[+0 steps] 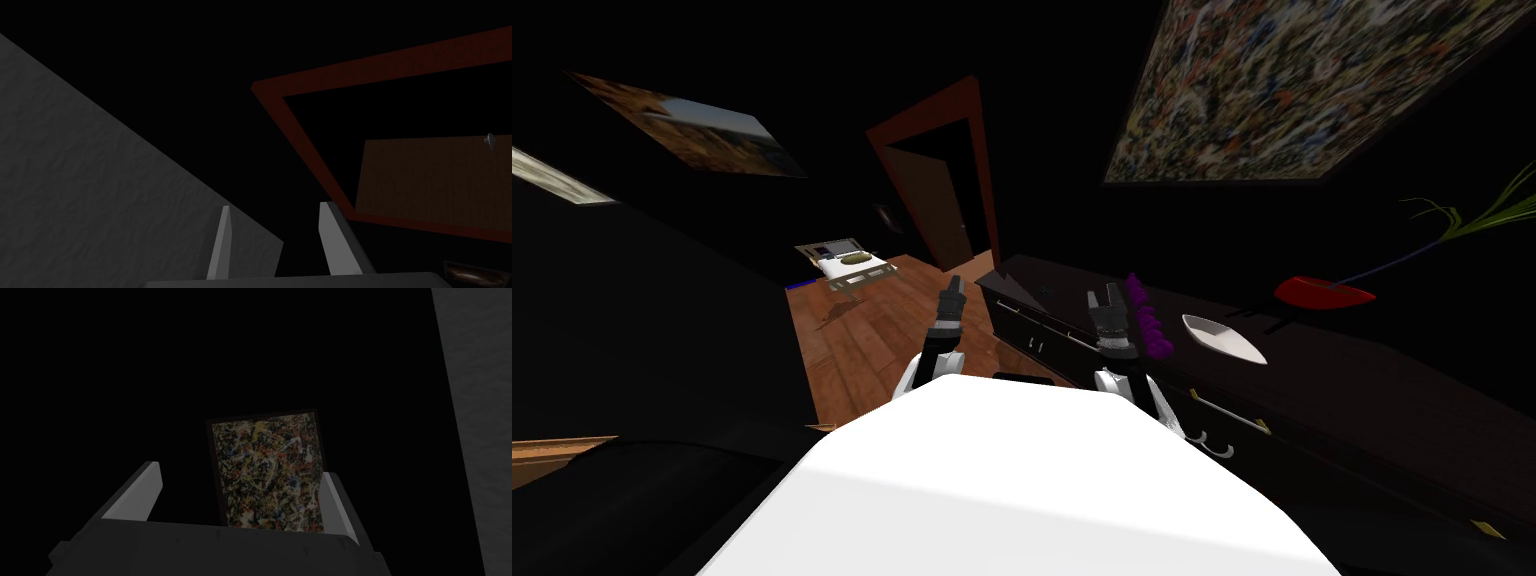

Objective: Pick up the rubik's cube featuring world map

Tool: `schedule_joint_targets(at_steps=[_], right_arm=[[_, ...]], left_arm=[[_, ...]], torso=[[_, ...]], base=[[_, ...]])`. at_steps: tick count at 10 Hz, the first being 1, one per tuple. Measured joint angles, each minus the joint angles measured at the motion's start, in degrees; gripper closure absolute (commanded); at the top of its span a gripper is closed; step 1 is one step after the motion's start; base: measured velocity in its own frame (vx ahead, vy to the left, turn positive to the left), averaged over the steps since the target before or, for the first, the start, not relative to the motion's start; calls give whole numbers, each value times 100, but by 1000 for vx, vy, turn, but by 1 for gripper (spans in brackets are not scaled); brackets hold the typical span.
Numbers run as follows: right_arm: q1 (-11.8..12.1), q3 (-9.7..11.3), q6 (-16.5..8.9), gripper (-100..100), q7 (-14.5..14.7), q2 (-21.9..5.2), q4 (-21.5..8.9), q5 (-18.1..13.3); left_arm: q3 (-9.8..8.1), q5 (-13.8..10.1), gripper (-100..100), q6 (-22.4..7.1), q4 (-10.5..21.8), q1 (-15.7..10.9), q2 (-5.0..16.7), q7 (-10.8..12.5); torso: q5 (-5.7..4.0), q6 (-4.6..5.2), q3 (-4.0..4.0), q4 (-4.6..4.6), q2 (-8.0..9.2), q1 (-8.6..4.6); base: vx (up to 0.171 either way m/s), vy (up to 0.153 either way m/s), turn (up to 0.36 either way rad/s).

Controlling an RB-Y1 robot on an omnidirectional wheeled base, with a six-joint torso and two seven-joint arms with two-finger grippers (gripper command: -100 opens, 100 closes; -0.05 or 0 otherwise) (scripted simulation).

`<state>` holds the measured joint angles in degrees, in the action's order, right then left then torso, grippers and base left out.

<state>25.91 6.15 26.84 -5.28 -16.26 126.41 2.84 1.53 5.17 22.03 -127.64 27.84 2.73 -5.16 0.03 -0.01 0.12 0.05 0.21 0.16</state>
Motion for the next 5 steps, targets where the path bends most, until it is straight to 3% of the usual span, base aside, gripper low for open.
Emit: schedule_joint_targets(at_steps=[5], right_arm=[[-101, 247, 115, -100, 76, -814, -280, -66]], left_arm=[[0, 0, 0, 0, 0, 0, 0, 0]], torso=[[-1, 0, -6, -2, -11, -2]], base=[[-36, 42, 66]])
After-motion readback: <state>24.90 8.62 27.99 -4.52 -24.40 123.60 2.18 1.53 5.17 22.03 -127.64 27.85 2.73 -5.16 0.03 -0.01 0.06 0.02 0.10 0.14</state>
